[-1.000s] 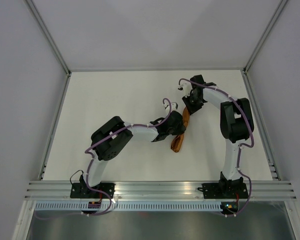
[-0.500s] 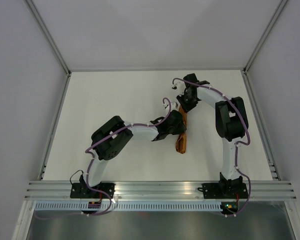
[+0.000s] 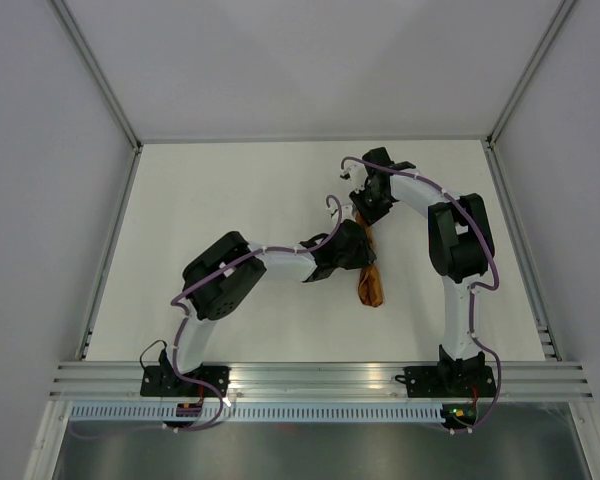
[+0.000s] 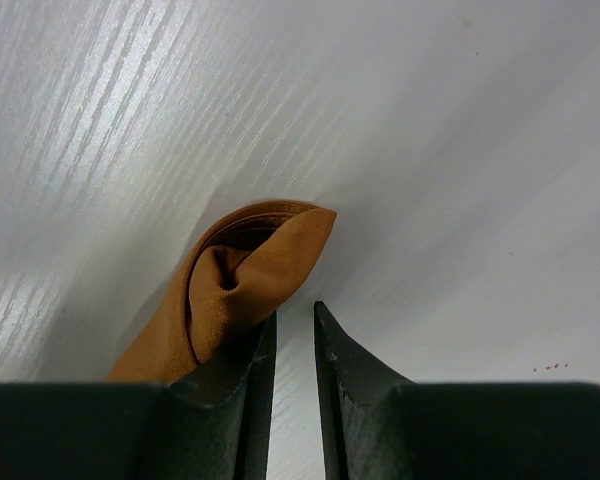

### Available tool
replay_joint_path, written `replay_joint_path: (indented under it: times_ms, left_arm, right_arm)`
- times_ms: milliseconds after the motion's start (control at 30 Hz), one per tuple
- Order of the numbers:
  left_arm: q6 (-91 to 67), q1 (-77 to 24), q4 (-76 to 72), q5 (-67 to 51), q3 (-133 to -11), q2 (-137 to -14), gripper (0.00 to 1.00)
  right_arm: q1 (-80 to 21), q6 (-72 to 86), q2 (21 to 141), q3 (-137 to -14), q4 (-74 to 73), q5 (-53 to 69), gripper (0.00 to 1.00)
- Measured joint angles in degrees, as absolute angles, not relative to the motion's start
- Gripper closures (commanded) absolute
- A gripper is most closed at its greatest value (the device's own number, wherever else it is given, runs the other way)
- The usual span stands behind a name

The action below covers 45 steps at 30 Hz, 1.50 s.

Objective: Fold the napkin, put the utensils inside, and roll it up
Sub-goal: Roll the napkin at the center of the board.

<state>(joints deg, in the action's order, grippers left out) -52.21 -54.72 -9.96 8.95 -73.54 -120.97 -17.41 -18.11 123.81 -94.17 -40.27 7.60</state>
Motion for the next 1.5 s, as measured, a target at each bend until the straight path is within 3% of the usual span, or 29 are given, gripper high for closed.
replay_joint_path:
  times_ms: [1500]
  left_arm:
    - [-39.83,-54.83,-8.86,3.64,-71.31,-117.93,0.43]
  right_arm:
    - [-17.12,-16.67,123.81,-94.11,-39.70,7.18,0.74]
